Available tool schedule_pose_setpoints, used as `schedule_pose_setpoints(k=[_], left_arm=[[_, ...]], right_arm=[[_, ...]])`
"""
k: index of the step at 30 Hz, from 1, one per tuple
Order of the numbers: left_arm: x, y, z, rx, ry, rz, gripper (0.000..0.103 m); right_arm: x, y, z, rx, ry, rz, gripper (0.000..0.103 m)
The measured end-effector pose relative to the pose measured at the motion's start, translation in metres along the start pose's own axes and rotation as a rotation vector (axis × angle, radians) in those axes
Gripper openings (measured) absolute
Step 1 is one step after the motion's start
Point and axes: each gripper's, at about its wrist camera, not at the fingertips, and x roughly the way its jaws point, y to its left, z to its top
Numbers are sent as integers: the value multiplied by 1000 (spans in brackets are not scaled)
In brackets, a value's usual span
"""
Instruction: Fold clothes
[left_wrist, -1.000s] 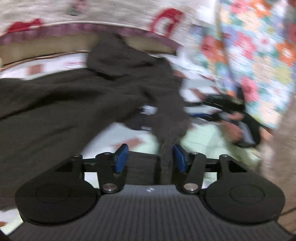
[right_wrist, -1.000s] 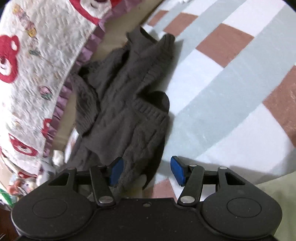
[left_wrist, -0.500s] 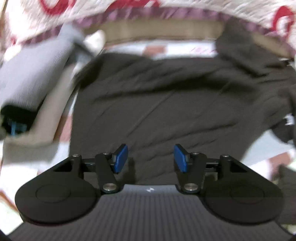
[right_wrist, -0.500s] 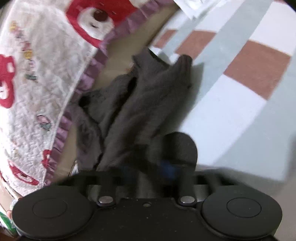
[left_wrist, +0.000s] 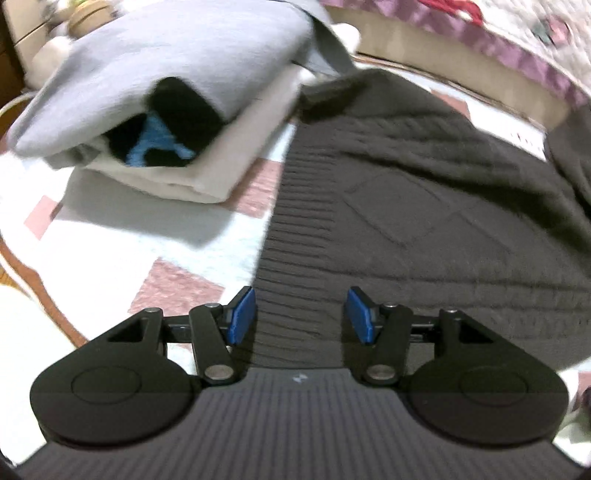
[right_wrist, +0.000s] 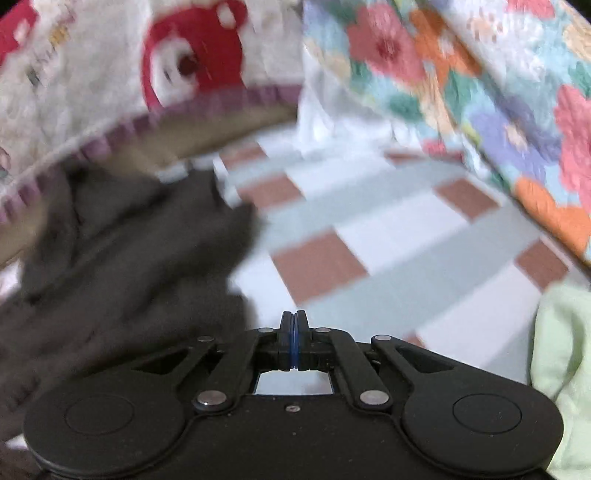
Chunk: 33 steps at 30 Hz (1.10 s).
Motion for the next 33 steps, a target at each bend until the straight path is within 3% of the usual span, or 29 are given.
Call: schedule_pose_setpoints(k=[2,3,7,9,12,14,16,17,20,22,23,24,28,30,31,33], left_arm=[[-2,14,0,-64,-3,13,55],[-2,21,-1,-94,-5,20,55],[3,45,-1,-196,1,43,56],[5,52,-3,-228,7,40,56],[11,55,-5,-265,23,-25,62],[19,50,-5,-260,57,-104,64],[27,42,-8,-250,83,-132,65],[29,36,-9,-222,75,-126,73],[33,15,-11,-109,53,-65,77],[27,6,-13,-45,9,-43,70],[21,2,-13,-14,-20,-40,51],[14,-1,-13,17,-50,-38,9],[-14,-13,-15,141,-169,-24,9],[-48,-9,-16,170,-254,57,9],[-60,-7,-19,172,-267,108,1],[-61,3,-31,117,-204,119,2]], right_arm=[[-1,-4,3,78,-13,76,2],[-1,-3,7,82,-16,115,9],[-1,9,20,86,-48,231,15],[5,17,24,96,-40,275,37],[18,27,28,65,-2,276,45],[28,33,27,31,24,243,47],[32,33,21,16,34,206,48],[33,33,18,11,40,187,49],[34,25,8,13,44,183,56],[34,18,3,36,50,182,59],[35,14,2,50,55,186,59],[37,10,1,70,60,196,60],[42,3,-1,133,57,260,66],[46,3,3,149,69,301,66],[47,2,6,153,75,321,66],[49,1,13,156,73,356,67]])
